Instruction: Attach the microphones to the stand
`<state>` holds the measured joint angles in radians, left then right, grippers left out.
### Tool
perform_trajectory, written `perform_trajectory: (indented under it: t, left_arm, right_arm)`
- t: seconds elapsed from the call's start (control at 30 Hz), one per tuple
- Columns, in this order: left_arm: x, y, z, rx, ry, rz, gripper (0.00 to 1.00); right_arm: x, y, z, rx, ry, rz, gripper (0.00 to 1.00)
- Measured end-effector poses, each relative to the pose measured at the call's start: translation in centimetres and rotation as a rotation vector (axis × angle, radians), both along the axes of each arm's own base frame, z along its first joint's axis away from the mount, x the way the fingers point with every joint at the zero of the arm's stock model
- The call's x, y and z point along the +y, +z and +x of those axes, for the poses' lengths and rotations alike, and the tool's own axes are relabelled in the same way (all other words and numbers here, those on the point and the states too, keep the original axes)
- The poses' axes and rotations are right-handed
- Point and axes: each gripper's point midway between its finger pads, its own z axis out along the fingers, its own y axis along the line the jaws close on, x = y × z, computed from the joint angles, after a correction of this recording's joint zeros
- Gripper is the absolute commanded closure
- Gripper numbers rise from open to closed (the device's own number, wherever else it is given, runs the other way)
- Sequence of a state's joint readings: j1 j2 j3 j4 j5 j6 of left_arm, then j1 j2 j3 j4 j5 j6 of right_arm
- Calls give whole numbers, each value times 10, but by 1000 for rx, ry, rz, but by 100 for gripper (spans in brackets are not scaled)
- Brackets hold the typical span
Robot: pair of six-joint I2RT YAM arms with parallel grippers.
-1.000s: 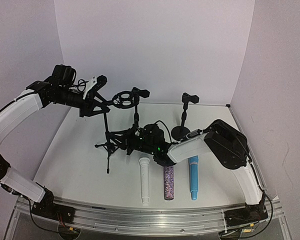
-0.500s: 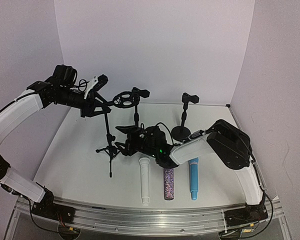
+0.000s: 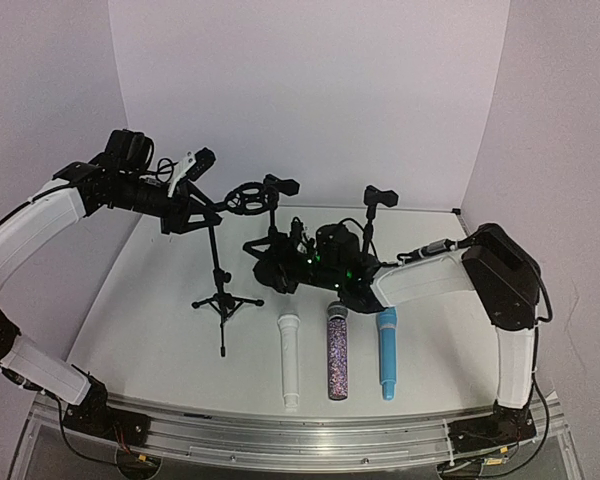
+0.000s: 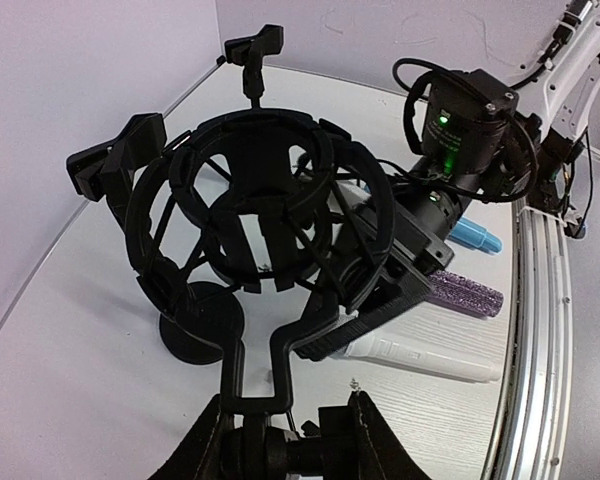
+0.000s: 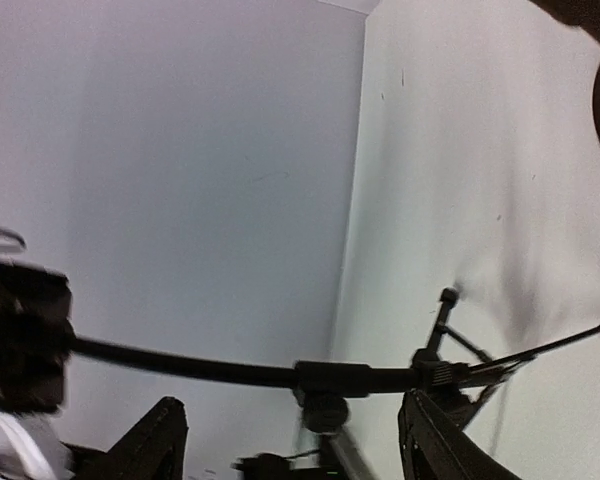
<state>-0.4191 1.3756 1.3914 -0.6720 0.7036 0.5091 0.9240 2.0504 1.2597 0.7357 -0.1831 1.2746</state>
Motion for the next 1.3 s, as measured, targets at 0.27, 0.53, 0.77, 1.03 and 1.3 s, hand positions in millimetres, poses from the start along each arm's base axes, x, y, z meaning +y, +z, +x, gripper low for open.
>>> perform_trajectory:
  t: [0.27, 0.53, 0.77, 1.03, 1.3]
  left_arm:
    - [1, 1, -3, 5, 5, -5, 100]
    - [2, -1, -5, 7, 3, -4, 100]
    - [2, -1, -6, 8, 2, -6, 100]
    - [1, 0, -6, 11, -2, -9, 100]
    - [1, 1, -6, 6, -2, -12, 100]
  right_arm:
    - [-2, -8, -56, -805, 151, -402, 36]
    - [26, -14, -57, -1457, 201, -601, 47]
    - [33, -36, -35, -1613, 198, -740, 55]
    - [40, -30, -31, -1658, 176, -749, 65]
    - [47, -31, -28, -1671, 162, -766, 74]
